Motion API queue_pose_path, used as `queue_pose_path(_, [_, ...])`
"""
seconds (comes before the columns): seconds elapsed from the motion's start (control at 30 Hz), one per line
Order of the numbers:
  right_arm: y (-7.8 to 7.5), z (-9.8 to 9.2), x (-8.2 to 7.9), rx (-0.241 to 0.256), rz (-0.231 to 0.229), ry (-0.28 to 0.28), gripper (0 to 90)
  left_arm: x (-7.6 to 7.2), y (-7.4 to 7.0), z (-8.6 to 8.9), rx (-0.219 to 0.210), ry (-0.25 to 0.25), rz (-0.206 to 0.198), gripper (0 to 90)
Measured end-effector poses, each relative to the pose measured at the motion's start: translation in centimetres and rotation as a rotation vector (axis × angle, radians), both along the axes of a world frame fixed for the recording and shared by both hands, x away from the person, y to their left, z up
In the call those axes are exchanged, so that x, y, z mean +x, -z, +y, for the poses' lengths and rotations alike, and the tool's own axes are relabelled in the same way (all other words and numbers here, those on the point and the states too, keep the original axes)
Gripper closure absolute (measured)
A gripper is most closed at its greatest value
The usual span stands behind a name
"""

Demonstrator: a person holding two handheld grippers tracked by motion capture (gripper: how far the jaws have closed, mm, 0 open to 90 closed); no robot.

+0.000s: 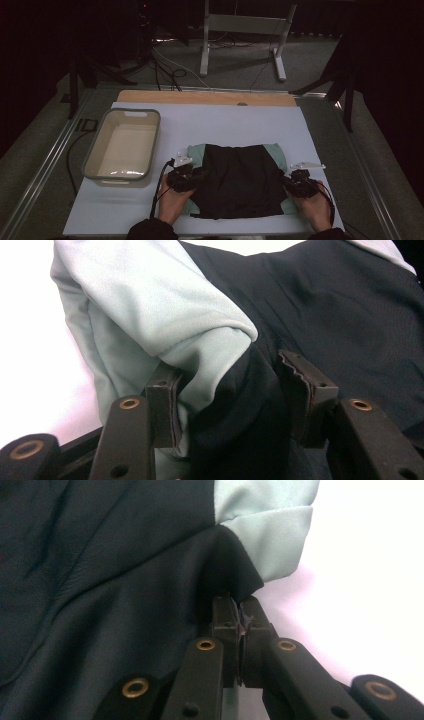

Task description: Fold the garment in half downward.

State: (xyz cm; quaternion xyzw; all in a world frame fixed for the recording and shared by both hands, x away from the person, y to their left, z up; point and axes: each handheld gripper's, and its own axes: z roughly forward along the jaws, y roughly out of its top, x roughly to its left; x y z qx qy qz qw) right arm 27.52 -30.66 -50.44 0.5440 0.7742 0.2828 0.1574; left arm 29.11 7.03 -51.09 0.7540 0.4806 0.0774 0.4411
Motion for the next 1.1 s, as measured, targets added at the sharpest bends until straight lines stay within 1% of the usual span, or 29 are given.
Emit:
queue_pose_path(0.3, [-0.3, -0.4, 0.0, -0.043, -0.032, 0.021, 88.8, 0.3, 0.2, -0.7, -0.008, 0.006, -0.009, 49.4])
queue_pose_path(0.43, [-0.4, -0.9, 0.1, -0.038, -0.042, 0.043, 88.7, 0.5, 0.3, -1.2, -0.017, 0.01, -0.008, 49.5])
queue_pose_path(0.6, [-0.5, -1.7, 0.2, -0.037, -0.051, 0.074, 88.8, 0.8, 0.2, -2.1, -0.01, 0.021, -0.012, 49.2])
queue_pose_path(0.63, [-0.6, -2.1, 0.3, -0.033, -0.055, 0.088, 88.8, 0.8, 0.1, -2.3, -0.007, 0.023, -0.013, 49.1])
queue_pose_path(0.77, [-0.8, -2.6, 0.2, -0.035, -0.066, 0.105, 88.7, 1.2, 0.1, -3.3, -0.001, 0.034, -0.018, 49.0])
queue_pose_path(0.93, [-1.1, -3.5, 0.2, -0.026, -0.077, 0.139, 88.7, 1.7, 0.1, -4.3, 0.006, 0.044, -0.018, 48.7])
queue_pose_path(1.0, [-1.1, -3.6, 0.2, -0.031, -0.082, 0.154, 88.8, 2.0, 0.2, -4.7, -0.001, 0.039, -0.012, 48.7])
queue_pose_path(1.1, [-1.1, -3.7, 0.2, -0.029, -0.08, 0.161, 88.6, 2.2, 0.1, -5.1, -0.007, 0.043, -0.009, 48.2])
